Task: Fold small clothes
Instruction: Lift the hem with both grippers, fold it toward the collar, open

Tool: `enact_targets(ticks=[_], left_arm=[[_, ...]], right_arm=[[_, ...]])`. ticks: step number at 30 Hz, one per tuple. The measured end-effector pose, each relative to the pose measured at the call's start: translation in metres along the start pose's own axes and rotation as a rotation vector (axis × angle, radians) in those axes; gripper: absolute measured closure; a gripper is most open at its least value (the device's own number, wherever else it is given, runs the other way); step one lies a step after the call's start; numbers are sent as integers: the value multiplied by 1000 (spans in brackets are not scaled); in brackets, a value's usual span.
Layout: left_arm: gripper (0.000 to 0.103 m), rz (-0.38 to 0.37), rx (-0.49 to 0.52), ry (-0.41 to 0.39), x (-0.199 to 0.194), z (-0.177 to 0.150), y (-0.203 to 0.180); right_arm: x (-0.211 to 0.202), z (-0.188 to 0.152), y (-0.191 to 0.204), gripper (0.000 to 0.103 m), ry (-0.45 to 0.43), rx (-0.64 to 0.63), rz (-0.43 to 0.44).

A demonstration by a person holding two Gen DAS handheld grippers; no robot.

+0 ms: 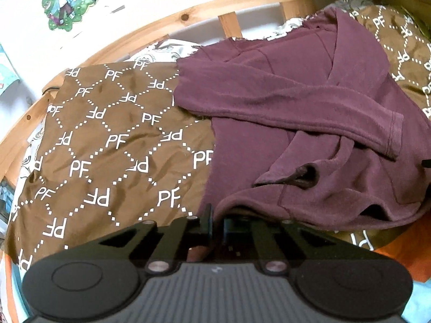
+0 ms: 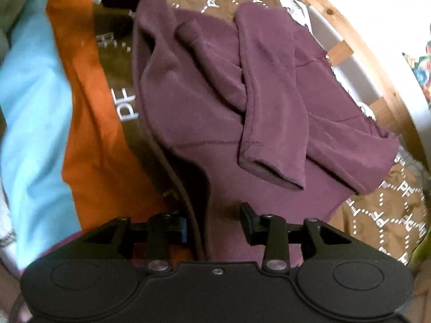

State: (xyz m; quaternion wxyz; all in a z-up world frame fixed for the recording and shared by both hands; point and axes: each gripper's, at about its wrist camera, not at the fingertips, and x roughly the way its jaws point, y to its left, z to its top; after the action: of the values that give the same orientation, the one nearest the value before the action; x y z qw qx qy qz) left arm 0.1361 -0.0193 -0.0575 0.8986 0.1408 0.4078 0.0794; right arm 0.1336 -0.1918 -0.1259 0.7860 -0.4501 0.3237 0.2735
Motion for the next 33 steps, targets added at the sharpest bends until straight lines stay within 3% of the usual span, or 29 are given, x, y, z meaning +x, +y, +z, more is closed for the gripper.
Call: enact_targets(ticks=[1, 3, 10, 18, 21, 26, 28, 33], left_arm=[[98, -7, -9, -10, -2, 0, 2], [98, -18, -18, -46, -11, 0, 6], [99, -52, 40, -151, -58, -4, 8], [100, -99, 90, -221, -121, -29, 11], [99, -130, 106, -225, -148, -41, 17], [99, -188, 146, -226, -191, -61, 27], [99, -219, 143, -213, -199, -64, 28], [99, -200, 124, -221, -195, -52, 28]], right_arm=[[0, -1, 0, 68, -6, 3, -9], [-7, -3, -3, 98, -35, 1, -67], [-61, -7, -5, 98, -103, -144, -258], [-135, -18, -6, 99, -175, -170, -328], [-165, -26, 0, 99, -177, -147, -267], [-218, -38, 5, 99, -168, -6, -41], [-233, -41, 4, 99, -169, 40, 9], [-242, -43, -5, 99, -174, 97, 9]])
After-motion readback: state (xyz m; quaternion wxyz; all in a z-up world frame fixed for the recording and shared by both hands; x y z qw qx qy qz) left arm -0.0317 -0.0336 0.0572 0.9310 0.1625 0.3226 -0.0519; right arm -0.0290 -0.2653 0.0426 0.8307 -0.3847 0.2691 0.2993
